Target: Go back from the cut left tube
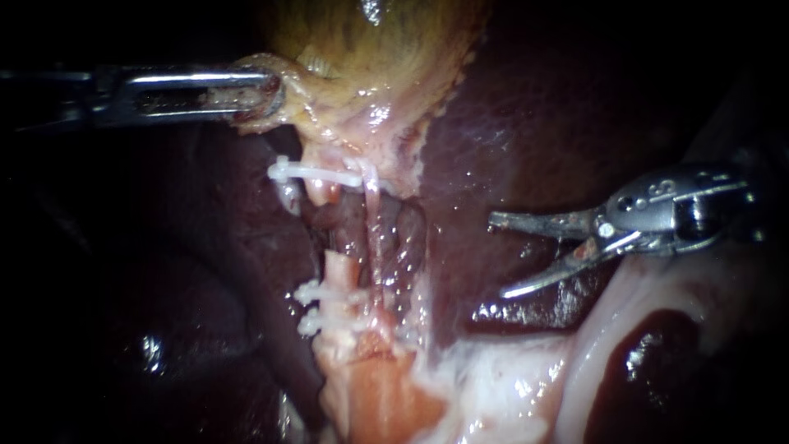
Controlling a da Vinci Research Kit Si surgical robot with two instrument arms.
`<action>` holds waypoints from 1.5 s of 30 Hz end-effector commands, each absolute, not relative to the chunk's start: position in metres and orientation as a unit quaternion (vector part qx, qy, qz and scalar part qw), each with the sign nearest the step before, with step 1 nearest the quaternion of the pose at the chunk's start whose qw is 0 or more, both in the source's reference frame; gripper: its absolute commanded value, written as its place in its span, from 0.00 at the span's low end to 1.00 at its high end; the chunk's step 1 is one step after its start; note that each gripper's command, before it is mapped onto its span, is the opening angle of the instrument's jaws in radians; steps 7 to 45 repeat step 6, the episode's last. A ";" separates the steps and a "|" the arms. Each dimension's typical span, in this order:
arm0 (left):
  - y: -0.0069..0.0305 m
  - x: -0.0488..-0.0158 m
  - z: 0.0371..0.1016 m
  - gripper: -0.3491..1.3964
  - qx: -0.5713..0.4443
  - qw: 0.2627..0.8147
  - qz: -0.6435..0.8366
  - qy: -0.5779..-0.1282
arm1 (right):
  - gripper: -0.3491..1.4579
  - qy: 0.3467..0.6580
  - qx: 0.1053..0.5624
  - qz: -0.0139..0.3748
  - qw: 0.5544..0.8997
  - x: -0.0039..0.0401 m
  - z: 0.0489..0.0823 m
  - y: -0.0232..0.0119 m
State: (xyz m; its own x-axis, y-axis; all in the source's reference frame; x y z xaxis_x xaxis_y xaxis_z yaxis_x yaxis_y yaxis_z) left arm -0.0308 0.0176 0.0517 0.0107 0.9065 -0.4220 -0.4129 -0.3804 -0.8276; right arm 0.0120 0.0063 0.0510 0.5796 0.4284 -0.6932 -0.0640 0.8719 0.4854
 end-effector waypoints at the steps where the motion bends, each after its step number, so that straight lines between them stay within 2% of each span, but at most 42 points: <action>1: 0.0176 -0.0308 0.0518 0.00 -0.505 0.500 0.660 -0.244 | 1.00 0.436 0.209 0.143 0.864 0.0120 0.0511 0.0063; 45: 0.0176 -0.0308 0.0517 0.00 -0.505 0.500 0.660 -0.244 | 1.00 0.436 0.209 0.143 0.864 0.0120 0.0511 0.0064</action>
